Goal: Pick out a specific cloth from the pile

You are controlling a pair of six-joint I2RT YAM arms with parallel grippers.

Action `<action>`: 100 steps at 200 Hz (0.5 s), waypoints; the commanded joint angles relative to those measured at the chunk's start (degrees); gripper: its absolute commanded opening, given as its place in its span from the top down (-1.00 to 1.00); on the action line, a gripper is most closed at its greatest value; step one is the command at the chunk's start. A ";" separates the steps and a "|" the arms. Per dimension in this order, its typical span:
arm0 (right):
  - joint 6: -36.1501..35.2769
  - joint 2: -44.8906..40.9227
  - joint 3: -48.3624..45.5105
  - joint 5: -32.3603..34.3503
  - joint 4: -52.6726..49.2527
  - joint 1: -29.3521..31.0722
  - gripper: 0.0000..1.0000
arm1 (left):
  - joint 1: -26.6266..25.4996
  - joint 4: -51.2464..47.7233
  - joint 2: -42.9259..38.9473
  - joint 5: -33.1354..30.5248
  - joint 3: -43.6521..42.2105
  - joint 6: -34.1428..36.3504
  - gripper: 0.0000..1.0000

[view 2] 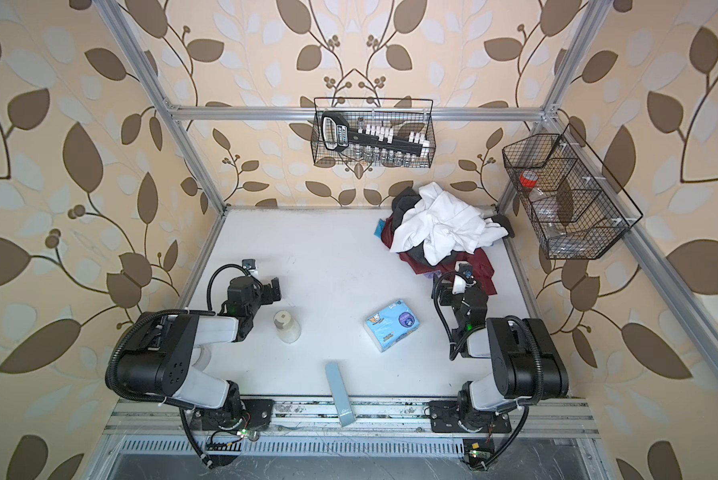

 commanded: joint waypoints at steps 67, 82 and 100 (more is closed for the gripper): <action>0.40 -0.65 1.32 2.51 0.45 0.81 -0.99 | 0.57 1.90 -0.54 -0.01 0.90 -0.06 -0.98; 1.07 -2.38 2.37 5.98 -2.26 1.49 -0.98 | 0.55 -0.93 -2.58 -1.50 1.54 -0.39 -0.98; 1.82 -7.35 6.33 9.38 -14.62 2.06 -0.95 | 0.55 -10.75 -9.71 -3.87 3.71 -2.16 -0.98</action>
